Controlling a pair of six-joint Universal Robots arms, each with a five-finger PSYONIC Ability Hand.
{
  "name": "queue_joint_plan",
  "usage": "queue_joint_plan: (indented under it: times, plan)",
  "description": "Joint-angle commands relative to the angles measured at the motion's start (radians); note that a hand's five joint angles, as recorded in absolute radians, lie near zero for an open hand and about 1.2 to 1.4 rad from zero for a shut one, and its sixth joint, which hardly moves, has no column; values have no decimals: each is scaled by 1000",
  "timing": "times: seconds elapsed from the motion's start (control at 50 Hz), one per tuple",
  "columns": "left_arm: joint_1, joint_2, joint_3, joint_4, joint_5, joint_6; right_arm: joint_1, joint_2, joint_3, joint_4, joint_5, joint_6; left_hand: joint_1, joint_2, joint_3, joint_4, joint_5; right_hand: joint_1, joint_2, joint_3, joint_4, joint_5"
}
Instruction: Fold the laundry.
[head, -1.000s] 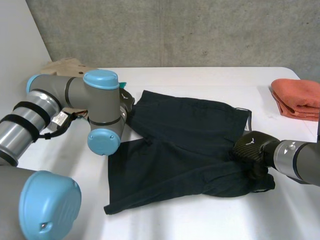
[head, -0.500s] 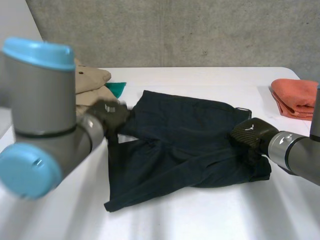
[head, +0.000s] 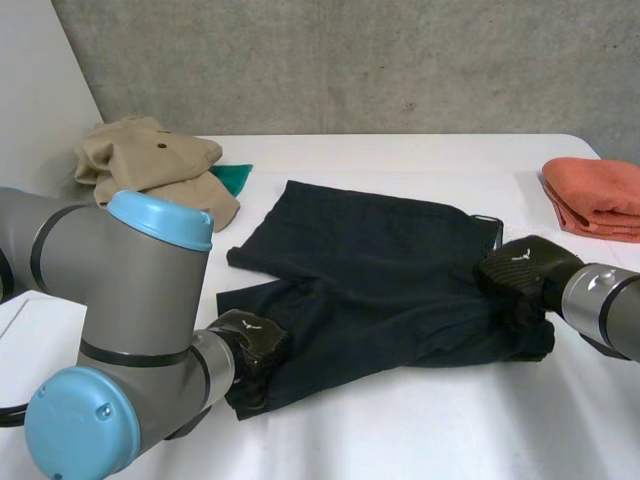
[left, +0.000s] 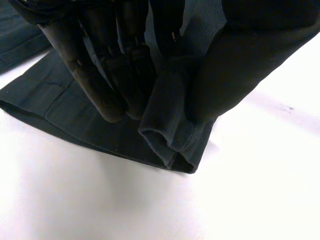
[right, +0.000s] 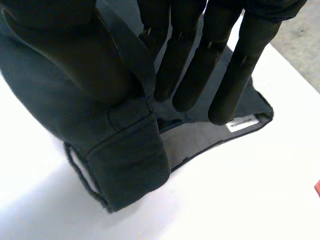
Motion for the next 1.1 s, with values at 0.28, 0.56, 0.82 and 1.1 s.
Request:
queue_joint_plan:
  times: [0.28, 0.56, 0.82, 1.1]
  plan:
    - [-61, -66, 223, 45, -202, 336, -60, 49, -28, 99, 28, -264, 217, 204, 211, 205, 236, 296, 219, 205, 198, 201]
    - [-19, -567, 1048, 244, -227, 540, 30, 371, -433, -452, 165, -69, 217, 204, 211, 205, 236, 296, 219, 205, 198, 201]
    - [-31, -831, 1368, 479, -265, 540, 56, 721, -751, -673, 246, -115, -1004, -1018, -1010, -1016, -986, -926, -1003, -1016, -1024, -1021]
    - [-46, -499, 859, 753, -365, 571, -8, 482, -661, -81, 150, 242, -1004, -1018, -1010, -1016, -986, -926, -1003, -1016, -1024, -1021]
